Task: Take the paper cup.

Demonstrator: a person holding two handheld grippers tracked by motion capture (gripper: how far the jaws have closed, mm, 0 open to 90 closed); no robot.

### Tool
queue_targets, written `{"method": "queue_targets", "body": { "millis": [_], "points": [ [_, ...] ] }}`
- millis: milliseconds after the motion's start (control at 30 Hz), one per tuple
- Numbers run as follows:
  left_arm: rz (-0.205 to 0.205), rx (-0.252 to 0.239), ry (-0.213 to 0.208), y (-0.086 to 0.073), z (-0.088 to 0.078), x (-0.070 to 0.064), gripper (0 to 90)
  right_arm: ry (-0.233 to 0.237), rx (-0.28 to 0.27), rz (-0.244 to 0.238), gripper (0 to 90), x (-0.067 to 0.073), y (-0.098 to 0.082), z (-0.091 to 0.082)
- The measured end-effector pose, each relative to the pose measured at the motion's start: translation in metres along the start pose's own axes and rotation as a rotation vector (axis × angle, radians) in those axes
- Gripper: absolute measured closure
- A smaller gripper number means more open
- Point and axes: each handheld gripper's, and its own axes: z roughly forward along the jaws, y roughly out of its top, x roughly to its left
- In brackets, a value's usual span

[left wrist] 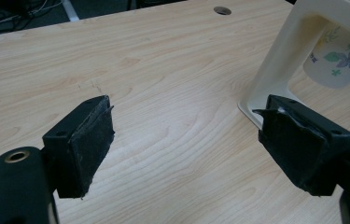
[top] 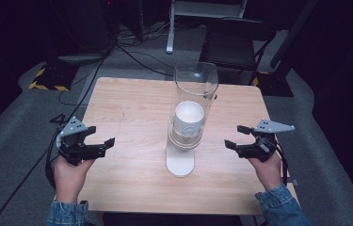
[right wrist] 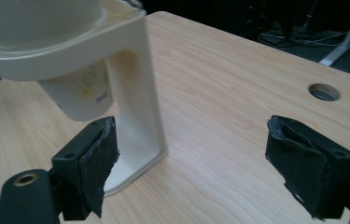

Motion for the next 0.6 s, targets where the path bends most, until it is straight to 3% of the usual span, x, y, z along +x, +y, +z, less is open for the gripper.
{"method": "queue_targets", "body": {
  "millis": [67,233,400,600],
  "points": [
    [-0.002,-0.003,-0.006,0.000,0.000,0.001,17.7,0.029,0.008,-0.023,16.7,0.010,0.004,0.009],
    [-0.006,-0.003,-0.006,0.000,0.001,0.000,17.7,0.072,0.014,-0.033,15.9,0.020,0.007,0.021],
    [0.000,0.001,-0.010,-0.001,0.002,-0.001,17.7,0.142,-0.008,-0.062,13.6,0.037,0.011,0.039],
    [0.000,0.000,-0.014,-0.001,0.002,-0.001,17.7,0.170,-0.027,-0.081,6.6,0.050,0.011,0.054]
  ]
}}
